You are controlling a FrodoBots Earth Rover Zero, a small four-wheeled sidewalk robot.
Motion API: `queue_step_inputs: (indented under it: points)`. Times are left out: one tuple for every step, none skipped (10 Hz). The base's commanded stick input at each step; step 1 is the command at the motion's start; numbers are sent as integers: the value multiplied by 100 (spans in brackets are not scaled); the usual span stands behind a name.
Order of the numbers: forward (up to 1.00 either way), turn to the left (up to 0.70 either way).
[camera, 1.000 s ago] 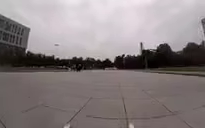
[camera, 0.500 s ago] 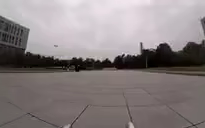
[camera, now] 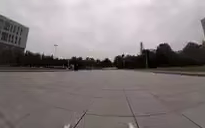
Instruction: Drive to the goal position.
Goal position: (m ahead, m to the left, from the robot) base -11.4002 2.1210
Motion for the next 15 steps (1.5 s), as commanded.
queue_step_inputs:
  points:
    - [70,0]
    - [70,0]
    - [70,0]
    - [70,0]
    - [70,0]
    - [70,0]
    - [70,0]
    - [70,0]
    - [70,0]
    - [70,0]
    - [70,0]
    - [70,0]
    - [70,0]
    - [70,0]
    - [70,0]
